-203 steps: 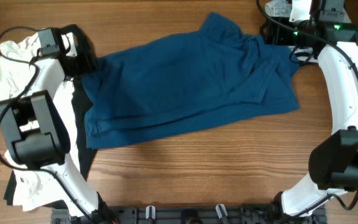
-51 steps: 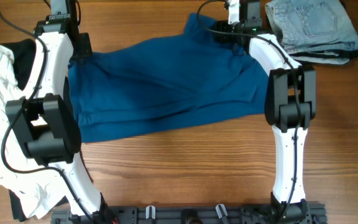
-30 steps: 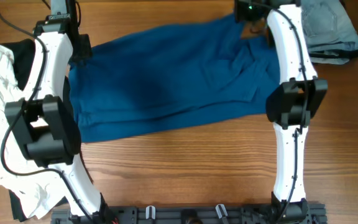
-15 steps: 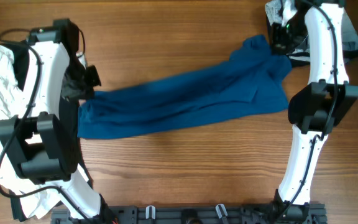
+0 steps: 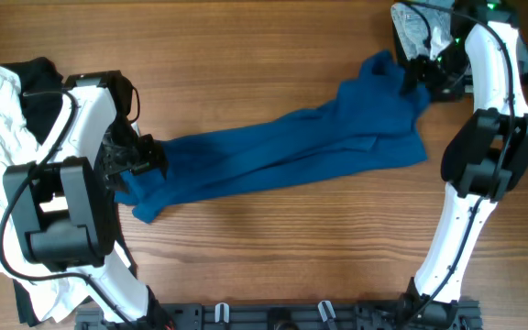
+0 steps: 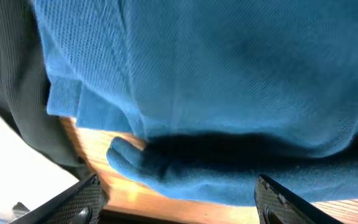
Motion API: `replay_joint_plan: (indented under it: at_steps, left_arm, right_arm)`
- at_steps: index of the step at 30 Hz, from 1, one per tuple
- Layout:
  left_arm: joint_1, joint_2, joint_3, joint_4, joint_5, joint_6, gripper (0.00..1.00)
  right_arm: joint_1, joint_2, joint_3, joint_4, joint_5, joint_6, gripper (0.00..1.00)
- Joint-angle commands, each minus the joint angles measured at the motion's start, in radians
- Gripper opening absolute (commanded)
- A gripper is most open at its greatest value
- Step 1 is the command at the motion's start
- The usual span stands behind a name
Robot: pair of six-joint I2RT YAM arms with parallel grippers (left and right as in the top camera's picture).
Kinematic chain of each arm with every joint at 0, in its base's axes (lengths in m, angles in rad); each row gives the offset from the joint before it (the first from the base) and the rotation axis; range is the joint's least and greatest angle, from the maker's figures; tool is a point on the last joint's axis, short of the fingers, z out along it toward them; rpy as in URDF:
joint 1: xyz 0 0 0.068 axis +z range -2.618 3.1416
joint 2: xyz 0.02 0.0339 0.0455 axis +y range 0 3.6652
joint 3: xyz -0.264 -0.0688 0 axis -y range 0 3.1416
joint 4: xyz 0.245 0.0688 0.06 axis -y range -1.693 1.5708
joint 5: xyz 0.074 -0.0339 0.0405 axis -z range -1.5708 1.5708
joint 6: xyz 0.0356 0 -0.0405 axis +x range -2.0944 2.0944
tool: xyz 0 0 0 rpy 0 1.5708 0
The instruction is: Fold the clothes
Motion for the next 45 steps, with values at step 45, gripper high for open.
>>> replay_joint_plan:
  at_steps: [45]
  left_arm:
    - [0.148,0.306,0.349,0.603,0.119,0.794,0.88]
  right_arm:
    - [0.14,-0.037,0.025,0.174,-0.132,0.02,0.77]
